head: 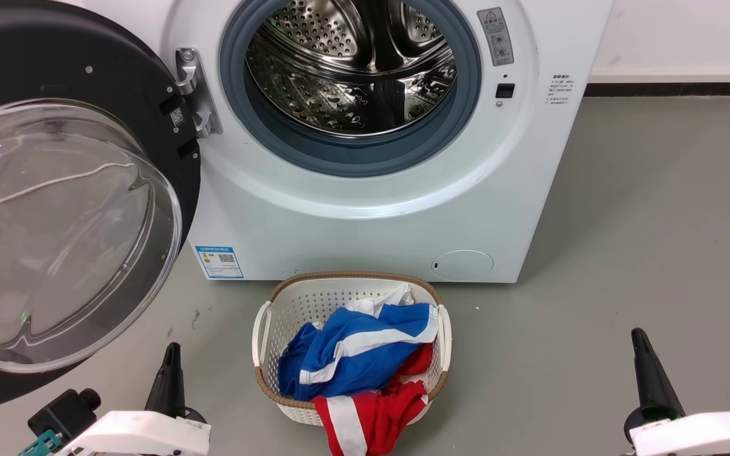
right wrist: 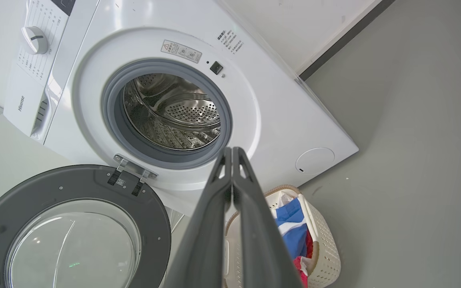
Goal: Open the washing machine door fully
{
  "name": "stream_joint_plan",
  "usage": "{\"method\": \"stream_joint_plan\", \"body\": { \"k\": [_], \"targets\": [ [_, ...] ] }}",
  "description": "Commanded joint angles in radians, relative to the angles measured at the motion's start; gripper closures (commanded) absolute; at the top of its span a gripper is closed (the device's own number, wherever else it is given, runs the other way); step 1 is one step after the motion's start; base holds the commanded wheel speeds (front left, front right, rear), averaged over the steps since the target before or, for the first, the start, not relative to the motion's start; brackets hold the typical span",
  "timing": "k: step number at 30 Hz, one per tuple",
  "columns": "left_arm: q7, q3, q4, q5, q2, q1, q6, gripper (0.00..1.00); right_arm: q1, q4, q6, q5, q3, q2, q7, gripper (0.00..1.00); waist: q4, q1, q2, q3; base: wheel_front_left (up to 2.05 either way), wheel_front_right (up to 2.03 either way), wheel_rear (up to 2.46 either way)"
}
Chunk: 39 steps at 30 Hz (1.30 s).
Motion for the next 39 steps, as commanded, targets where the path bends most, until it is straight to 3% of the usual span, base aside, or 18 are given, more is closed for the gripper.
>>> {"method": "stream_joint_plan", "body": {
  "k": [1, 39],
  "targets": [
    [0.008, 0.006, -0.007, -0.032, 0.002, -0.025, -0.006, 1.00, -0.028, -0.005, 0.000, 0.031, -0.002, -0.009, 0.008, 1.00, 0.000, -0.0001, -0.0001, 0.000, 0.00, 0.00, 0.00],
    [0.113, 0.037, 0.034, -0.474, -0.007, -0.088, -0.050, 1.00, -0.109, 0.054, 0.000, 0.442, -0.023, -0.009, 0.111, 1.00, -0.002, -0.0001, -0.0001, 0.001, 0.00, 0.00, 0.00]
  ]
}}
